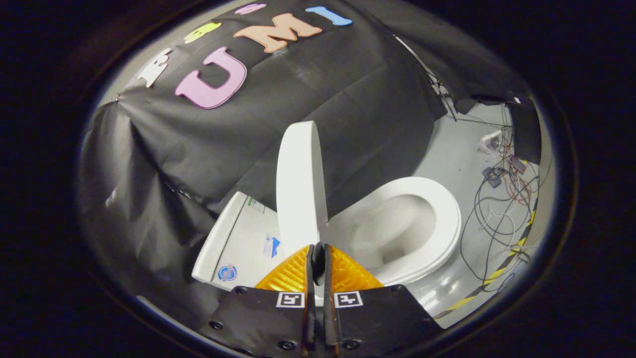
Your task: Open the toilet lid.
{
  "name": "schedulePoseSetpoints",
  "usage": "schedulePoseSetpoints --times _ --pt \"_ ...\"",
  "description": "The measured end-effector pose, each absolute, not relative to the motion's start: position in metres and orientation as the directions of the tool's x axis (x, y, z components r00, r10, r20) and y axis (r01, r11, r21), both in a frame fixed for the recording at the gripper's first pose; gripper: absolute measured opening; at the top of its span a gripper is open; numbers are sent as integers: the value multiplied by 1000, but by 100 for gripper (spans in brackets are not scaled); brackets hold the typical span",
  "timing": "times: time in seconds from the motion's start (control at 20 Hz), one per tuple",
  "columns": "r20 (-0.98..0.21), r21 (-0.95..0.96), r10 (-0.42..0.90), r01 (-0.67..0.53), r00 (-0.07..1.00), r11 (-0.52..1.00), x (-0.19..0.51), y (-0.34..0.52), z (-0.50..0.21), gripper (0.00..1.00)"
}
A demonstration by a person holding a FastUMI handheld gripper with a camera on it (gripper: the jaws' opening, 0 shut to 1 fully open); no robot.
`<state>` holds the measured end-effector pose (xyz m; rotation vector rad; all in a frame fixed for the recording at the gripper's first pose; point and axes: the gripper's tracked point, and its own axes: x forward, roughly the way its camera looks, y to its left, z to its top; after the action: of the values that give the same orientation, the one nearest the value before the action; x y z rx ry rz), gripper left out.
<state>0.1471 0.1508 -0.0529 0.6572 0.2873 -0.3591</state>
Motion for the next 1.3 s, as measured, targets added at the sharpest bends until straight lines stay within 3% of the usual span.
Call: schedulePoseSetpoints --times 0.4,1.3 --pt "-359 490 -263 420 896 764 148 149 -54 7" --pt "-407 72 -369 432 835 899 154 164 -45 7"
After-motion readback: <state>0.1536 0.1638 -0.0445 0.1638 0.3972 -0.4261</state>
